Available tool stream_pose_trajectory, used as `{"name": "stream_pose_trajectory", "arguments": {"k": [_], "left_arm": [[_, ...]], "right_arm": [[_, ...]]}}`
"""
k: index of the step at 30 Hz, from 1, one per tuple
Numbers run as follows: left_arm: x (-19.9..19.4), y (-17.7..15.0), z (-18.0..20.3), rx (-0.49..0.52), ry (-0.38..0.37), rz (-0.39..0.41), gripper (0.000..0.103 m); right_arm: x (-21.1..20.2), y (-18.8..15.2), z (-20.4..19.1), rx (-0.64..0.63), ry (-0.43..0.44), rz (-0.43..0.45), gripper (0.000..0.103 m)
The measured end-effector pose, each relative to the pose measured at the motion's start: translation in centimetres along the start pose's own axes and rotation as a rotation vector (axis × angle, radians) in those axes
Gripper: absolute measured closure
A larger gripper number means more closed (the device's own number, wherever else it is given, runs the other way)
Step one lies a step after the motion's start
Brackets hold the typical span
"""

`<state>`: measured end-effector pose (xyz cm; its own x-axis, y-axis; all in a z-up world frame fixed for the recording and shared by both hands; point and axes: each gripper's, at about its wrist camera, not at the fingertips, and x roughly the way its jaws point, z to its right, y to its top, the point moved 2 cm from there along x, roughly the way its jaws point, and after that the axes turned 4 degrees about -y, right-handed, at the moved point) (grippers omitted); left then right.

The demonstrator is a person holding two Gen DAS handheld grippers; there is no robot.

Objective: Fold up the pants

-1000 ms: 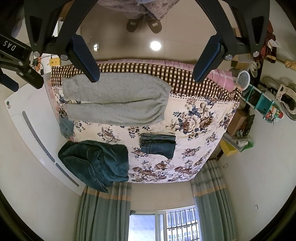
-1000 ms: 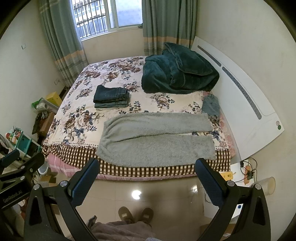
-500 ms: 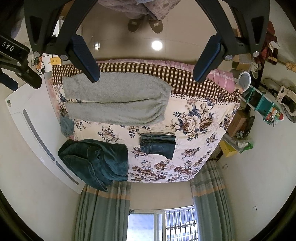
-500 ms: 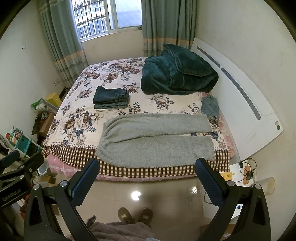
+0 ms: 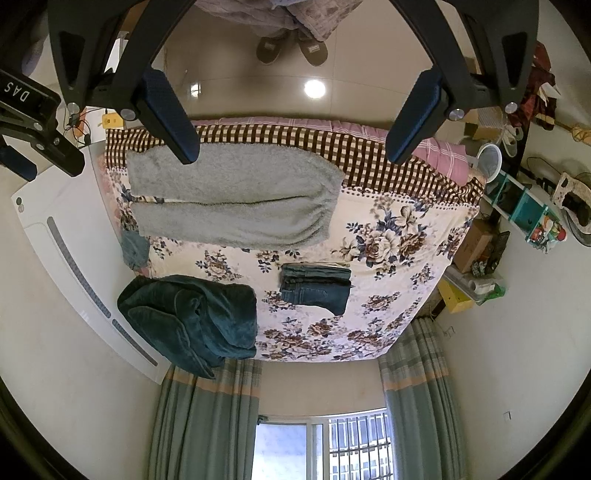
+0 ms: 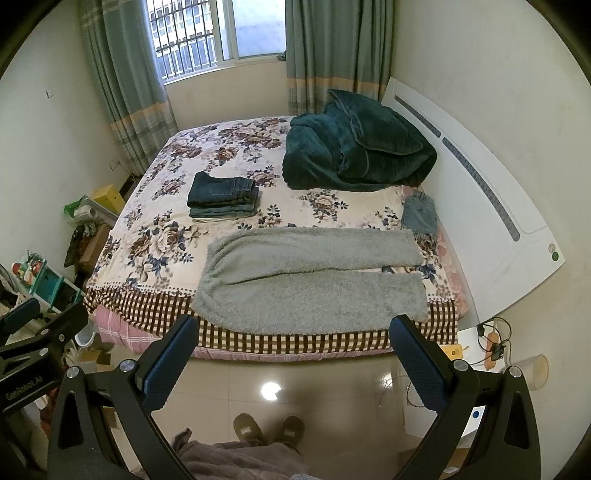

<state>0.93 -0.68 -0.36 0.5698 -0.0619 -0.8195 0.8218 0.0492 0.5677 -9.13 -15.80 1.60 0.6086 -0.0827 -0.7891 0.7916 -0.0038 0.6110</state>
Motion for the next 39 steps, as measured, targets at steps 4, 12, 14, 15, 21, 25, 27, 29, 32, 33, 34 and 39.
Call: {"name": "stream_pose_trajectory", "arguments": {"k": [4, 12, 14, 15, 21, 25, 27, 29, 32, 33, 34, 39], "left_arm": [[-0.1, 0.1, 0.0, -0.002, -0.003, -0.001, 0.0], [-0.1, 0.0, 0.0, -0.002, -0.004, 0.001, 0.0], [-0.2, 0.0, 0.0, -0.002, -0.002, 0.003, 0.0], [-0.1, 0.0, 0.0, -0.003, -0.005, 0.001, 0.0], [-0.1, 0.0, 0.3, -0.002, -0.002, 0.002, 0.0], [-0.2, -0.1, 0.1, -0.001, -0.003, 0.003, 0.0], [-0.2, -0.2, 0.0, -0.003, -0.004, 0.004, 0.0], [-0.2, -0.2, 0.1, -0.004, 0.003, 0.011, 0.0], [0.6, 0.4, 0.2, -0.02, 0.043, 0.038, 0.0], [0.8, 0.6, 0.1, -0.027, 0.047, 0.042, 0.0], [1.1, 0.7, 0.1, -0.035, 0.052, 0.047, 0.0], [4.9, 2.4, 0.6, -0.057, 0.134, 0.078, 0.0]], "right_arm": [[-0.4, 0.3, 0.3, -0.001, 0.0, 0.003, 0.0], [-0.4, 0.1, 0.0, -0.002, -0.001, 0.004, 0.0], [-0.5, 0.1, 0.1, 0.0, -0.001, 0.005, 0.0], [-0.5, 0.1, 0.0, -0.001, -0.001, 0.005, 0.0], [-0.7, 0.1, -0.1, 0.0, 0.001, 0.004, 0.0], [-1.0, 0.1, -0.2, 0.004, 0.006, 0.004, 0.0], [-1.1, 0.1, -0.2, 0.007, 0.004, 0.004, 0.0], [-0.7, 0.3, 0.1, 0.018, 0.003, 0.003, 0.0], [0.7, 0.4, 0.7, 0.044, -0.006, 0.0, 0.0], [1.5, 0.4, 0.8, 0.054, -0.012, 0.001, 0.0], [2.6, 0.5, 1.1, 0.064, -0.019, 0.0, 0.0], [8.5, 2.2, 2.4, 0.101, -0.052, -0.01, 0.0]]}}
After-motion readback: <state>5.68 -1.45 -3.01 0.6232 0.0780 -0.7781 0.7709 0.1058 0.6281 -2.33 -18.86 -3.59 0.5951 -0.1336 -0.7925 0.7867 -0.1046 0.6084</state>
